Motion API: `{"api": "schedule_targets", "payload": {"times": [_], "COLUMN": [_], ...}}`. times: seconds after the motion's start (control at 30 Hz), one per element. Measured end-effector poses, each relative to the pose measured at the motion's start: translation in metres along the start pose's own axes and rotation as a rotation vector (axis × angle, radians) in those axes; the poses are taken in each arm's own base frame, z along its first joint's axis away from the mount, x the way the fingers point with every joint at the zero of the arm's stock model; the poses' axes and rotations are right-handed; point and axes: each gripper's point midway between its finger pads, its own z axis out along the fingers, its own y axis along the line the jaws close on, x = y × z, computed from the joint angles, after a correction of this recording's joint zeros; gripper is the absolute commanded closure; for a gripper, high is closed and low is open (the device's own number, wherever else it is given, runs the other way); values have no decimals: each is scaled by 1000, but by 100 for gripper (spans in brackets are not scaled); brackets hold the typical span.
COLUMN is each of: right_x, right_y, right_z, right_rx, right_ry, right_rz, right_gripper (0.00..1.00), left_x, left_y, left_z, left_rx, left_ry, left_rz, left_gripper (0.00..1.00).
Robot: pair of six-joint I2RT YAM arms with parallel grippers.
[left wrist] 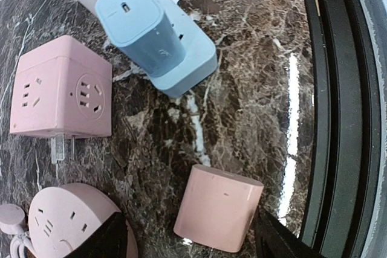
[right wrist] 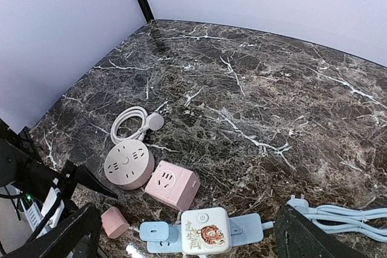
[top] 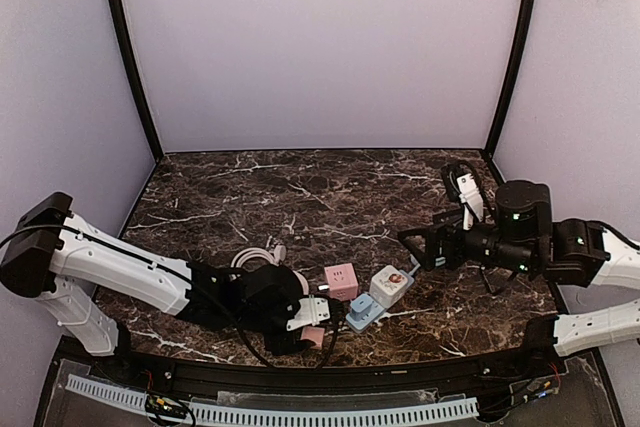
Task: Insert the plug
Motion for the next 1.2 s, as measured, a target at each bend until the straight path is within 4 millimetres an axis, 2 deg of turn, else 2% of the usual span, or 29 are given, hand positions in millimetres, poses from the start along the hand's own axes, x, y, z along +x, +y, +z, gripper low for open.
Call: {"api": "schedule_targets", "payload": {"times": [0.37, 0.43, 0.6, 0.9, 1.07, 1.2], "right_x": [5, 6, 7, 8, 11, 8], "right_y": [-2, -2, -2, -1, 1, 4], "right_z": [1, 2, 2, 4, 6, 6], "right_rx": [3, 4, 3, 2, -9, -24], "right_ry": [10, 11, 13, 19, 31, 20], "right_rz": [-4, -4, -4, -6, -1, 33], "right_gripper": [1, 1, 1, 1, 1, 1], "left_x": [1, 5, 10, 14, 12, 6], "left_y": [-15, -17, -21, -15, -12, -6], "left_z": [-3, 1, 15, 23, 24, 16], "left_rx": [97, 104, 130, 150, 147, 107], "left_ry": [27, 46, 89, 108, 99, 55], "left_rz": [136, 154, 190, 191, 185, 184], "left_gripper": [34, 38, 40, 75, 86, 87]}}
